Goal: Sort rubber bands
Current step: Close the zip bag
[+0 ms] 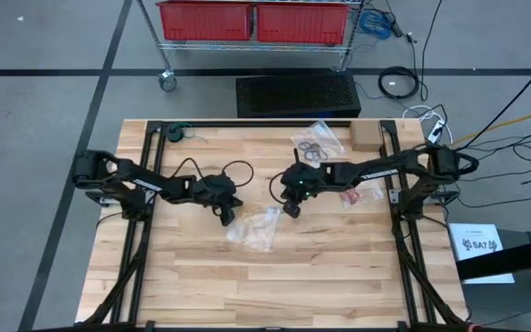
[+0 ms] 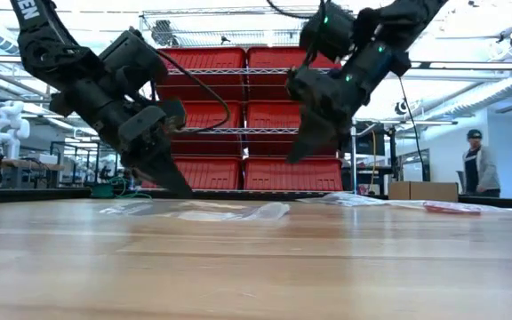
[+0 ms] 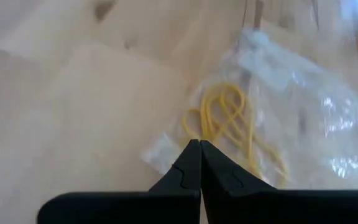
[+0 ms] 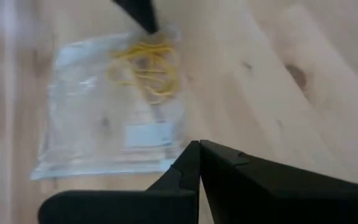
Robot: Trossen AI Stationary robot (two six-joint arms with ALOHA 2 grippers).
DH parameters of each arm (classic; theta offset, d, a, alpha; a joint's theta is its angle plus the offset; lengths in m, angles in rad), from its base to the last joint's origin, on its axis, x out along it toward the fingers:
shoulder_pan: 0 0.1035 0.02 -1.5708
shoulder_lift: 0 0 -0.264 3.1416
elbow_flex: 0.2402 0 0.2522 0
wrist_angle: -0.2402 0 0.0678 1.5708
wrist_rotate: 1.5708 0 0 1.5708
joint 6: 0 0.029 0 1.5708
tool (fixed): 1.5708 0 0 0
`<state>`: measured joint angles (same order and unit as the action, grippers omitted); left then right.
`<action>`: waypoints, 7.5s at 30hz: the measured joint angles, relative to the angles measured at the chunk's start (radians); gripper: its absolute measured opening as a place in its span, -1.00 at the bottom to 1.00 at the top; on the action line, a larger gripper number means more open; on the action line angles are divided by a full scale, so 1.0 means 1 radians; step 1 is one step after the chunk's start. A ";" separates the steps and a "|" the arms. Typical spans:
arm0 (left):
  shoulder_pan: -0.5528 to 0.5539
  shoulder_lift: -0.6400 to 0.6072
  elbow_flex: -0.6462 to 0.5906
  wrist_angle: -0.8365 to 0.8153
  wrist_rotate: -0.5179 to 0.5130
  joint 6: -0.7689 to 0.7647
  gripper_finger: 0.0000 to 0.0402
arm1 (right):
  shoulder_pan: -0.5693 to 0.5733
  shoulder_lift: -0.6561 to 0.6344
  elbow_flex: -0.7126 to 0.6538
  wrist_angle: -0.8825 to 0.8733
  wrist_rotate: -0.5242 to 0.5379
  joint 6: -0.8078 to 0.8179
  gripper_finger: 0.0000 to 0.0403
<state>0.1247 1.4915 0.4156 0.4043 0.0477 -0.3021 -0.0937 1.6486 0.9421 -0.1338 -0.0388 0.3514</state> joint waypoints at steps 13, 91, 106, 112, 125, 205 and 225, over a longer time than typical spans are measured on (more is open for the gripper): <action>0.065 -0.006 0.000 0.141 -0.080 0.053 -0.95 | 0.195 0.024 0.000 0.064 0.007 0.160 -1.00; 0.111 -0.006 0.000 0.162 -0.041 0.054 -1.00 | -0.018 0.021 0.035 -0.011 -0.177 -0.090 -1.00; 0.105 -0.006 0.000 0.100 0.019 0.073 -1.00 | 0.219 0.155 0.035 -0.028 -0.170 0.181 -1.00; 0.097 -0.006 0.000 0.106 0.028 0.078 -1.00 | 0.198 0.166 0.036 -0.133 -0.112 0.186 -1.00; 0.098 -0.006 0.014 0.165 0.045 0.071 -0.58 | 0.116 0.138 0.034 -0.206 -0.057 -0.030 -1.00; 0.181 0.218 0.383 -0.240 0.216 0.283 -0.99 | 0.033 0.032 -0.174 0.450 0.244 -0.183 -1.00; 0.130 0.069 0.385 -0.235 0.180 0.282 -1.00 | 0.008 0.025 -0.297 0.850 0.088 0.080 -0.67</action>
<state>0.2543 1.5608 0.8001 0.1692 0.2276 -0.0200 -0.0858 1.6737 0.6449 0.7160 0.0487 0.4312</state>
